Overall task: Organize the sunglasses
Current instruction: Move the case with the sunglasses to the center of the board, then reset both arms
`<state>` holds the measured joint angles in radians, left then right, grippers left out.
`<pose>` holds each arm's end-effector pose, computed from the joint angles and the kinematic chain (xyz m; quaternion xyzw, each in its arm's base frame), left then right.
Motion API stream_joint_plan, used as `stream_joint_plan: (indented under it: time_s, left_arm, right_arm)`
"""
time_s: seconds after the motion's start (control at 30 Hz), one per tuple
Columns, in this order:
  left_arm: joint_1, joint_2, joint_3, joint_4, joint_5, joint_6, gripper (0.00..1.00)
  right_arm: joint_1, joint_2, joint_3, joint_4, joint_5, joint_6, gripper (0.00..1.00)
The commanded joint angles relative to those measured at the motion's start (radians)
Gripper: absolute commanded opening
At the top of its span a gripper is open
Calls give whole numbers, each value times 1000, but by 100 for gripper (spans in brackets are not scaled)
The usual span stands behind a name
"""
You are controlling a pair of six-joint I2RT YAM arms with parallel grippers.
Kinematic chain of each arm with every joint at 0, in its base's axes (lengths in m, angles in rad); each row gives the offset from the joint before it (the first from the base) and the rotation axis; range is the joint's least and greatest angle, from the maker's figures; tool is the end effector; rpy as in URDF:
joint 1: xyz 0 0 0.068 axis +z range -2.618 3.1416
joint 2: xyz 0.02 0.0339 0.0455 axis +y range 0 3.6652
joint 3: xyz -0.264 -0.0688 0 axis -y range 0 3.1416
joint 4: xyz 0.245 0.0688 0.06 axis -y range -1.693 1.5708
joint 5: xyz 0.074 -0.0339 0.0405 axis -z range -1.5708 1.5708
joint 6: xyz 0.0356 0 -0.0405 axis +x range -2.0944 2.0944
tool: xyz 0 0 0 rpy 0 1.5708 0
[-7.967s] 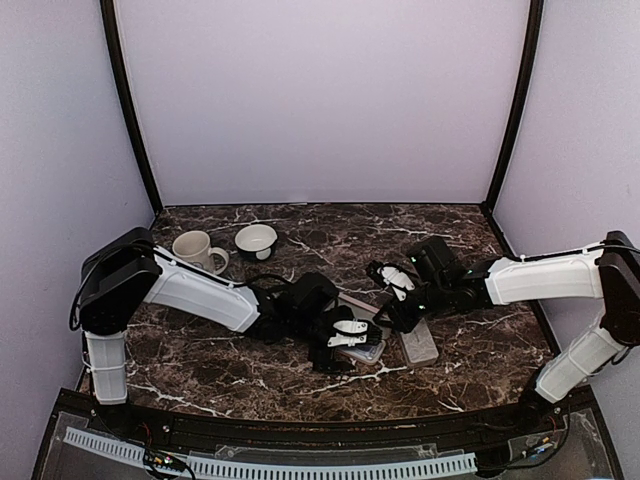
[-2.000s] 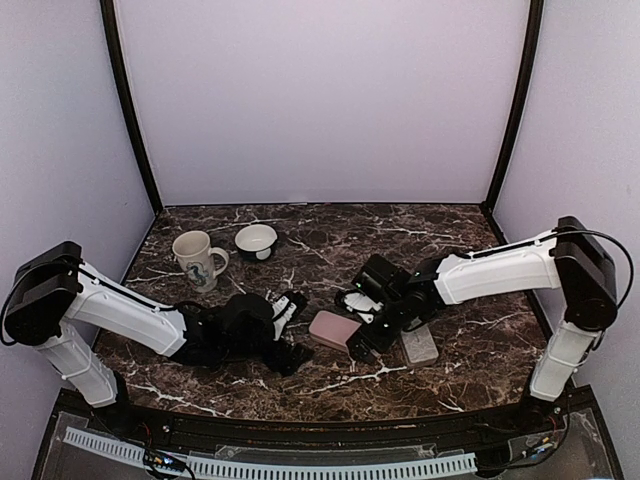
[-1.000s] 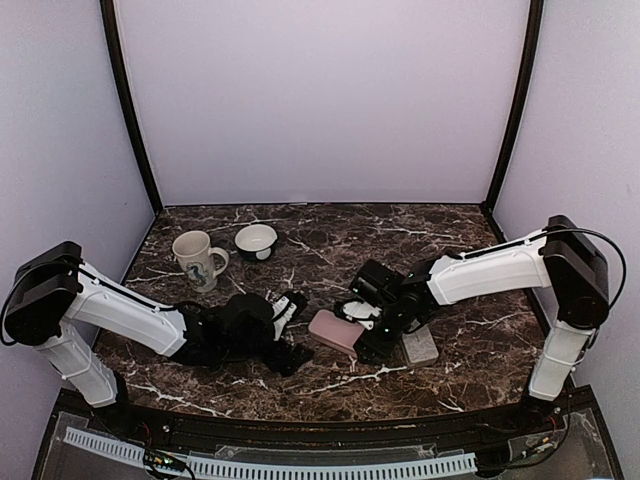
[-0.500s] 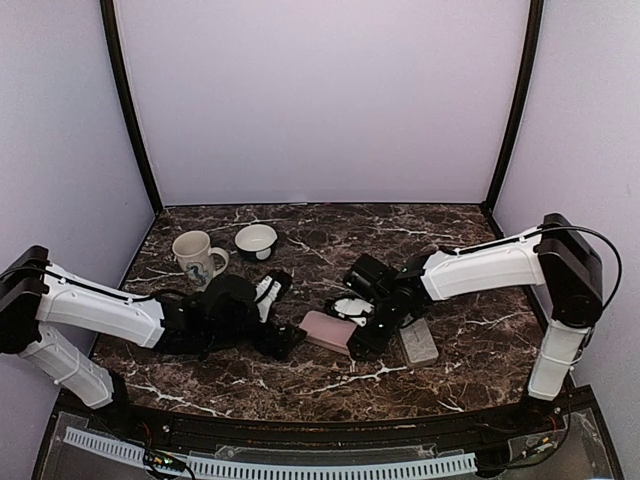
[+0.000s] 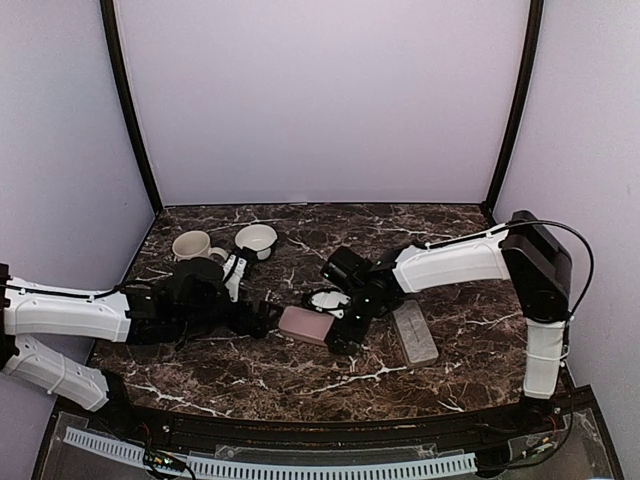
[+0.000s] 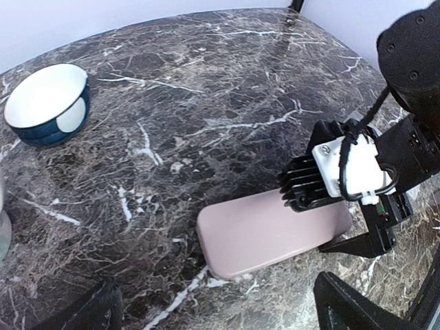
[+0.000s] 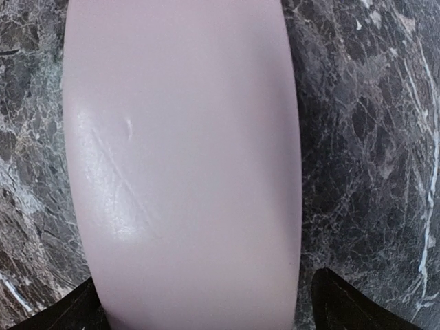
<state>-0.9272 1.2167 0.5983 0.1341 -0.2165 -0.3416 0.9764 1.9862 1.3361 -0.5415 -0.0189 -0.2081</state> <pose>0.1616 -0.2027 0.2173 0.1922 0.8309 -0.2301 0.4687 0.2226 0.3305 0.1527 -0.5497 0.8138 0.0792 0.1712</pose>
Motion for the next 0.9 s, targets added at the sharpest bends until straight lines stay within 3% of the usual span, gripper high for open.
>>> stream_joint_plan:
  time_s: [0.0, 0.37, 0.57, 0.73, 0.87]
  left_arm:
    - [32, -84, -6, -90, -98, -31, 99]
    - [185, -252, -13, -181, -310, 7, 99]
    - [296, -309, -38, -90, -253, 78, 99]
    - [391, -329, -38, -38, -101, 75, 99]
    - [393, -344, -5, -52, -94, 105, 98]
  right_arm:
    - [-19, -100, -59, 85, 20, 5, 100]
    - [-182, -494, -254, 226, 121, 282, 100]
    - [-309, -666, -324, 215, 315, 399, 100]
    - [-373, -799, -379, 220, 507, 463, 100]
    - [-374, -918, -432, 268, 516, 445, 100]
